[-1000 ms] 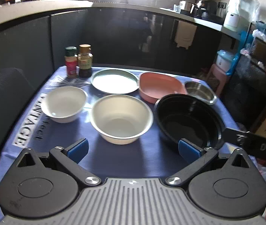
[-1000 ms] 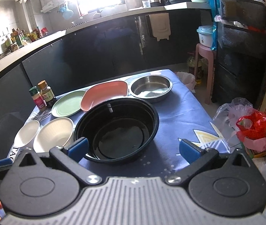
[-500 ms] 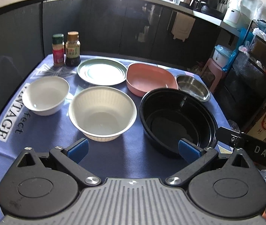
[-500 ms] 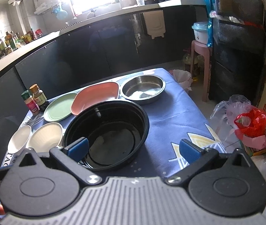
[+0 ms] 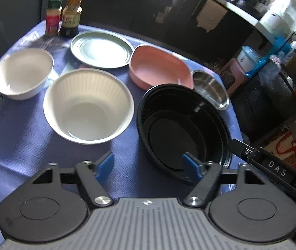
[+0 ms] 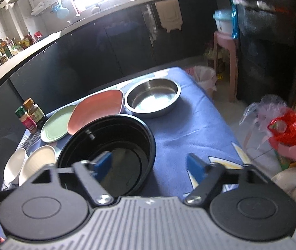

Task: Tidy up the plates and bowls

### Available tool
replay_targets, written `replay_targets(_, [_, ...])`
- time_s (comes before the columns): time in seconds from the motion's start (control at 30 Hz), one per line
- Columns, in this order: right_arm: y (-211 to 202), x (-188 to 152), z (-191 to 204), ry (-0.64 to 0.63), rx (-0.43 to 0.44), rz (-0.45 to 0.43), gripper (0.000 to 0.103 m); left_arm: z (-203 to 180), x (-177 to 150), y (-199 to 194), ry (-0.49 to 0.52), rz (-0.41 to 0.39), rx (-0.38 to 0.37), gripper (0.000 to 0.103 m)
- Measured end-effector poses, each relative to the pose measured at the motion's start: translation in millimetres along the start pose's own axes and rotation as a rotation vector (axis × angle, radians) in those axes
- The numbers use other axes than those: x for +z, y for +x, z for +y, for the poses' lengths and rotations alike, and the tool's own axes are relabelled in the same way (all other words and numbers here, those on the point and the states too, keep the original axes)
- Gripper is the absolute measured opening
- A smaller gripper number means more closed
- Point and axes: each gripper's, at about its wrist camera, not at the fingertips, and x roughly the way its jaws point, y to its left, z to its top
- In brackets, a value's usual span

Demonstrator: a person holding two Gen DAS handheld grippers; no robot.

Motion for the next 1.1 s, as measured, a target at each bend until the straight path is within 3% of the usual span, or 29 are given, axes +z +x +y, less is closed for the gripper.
replay_targets(0.17, [17, 7, -11, 0.028, -0.004, 0.043, 0.04, 3, 4, 9, -0.038, 0.036, -0.026, 0.039])
replay_targets(0.33, [24, 8, -16, 0.05, 0.026, 0.074, 0.02, 5, 8, 17, -0.055, 0.044, -0.026, 0.034])
replay_targets(0.47, [25, 7, -16, 0.049, 0.049, 0.083, 0.013, 5, 10, 21, -0.052, 0.037, -0.031, 0.016])
replay_targets(0.83, [-4, 0, -9, -0.008, 0.076, 0.044, 0.012, 1, 2, 3, 0.012, 0.009, -0.039, 0.015])
replay_targets(1.1, [-41, -23, 2, -0.071, 0.115, 0.037, 0.013, 10, -19, -34, 0.082, -0.006, -0.045, 0.016])
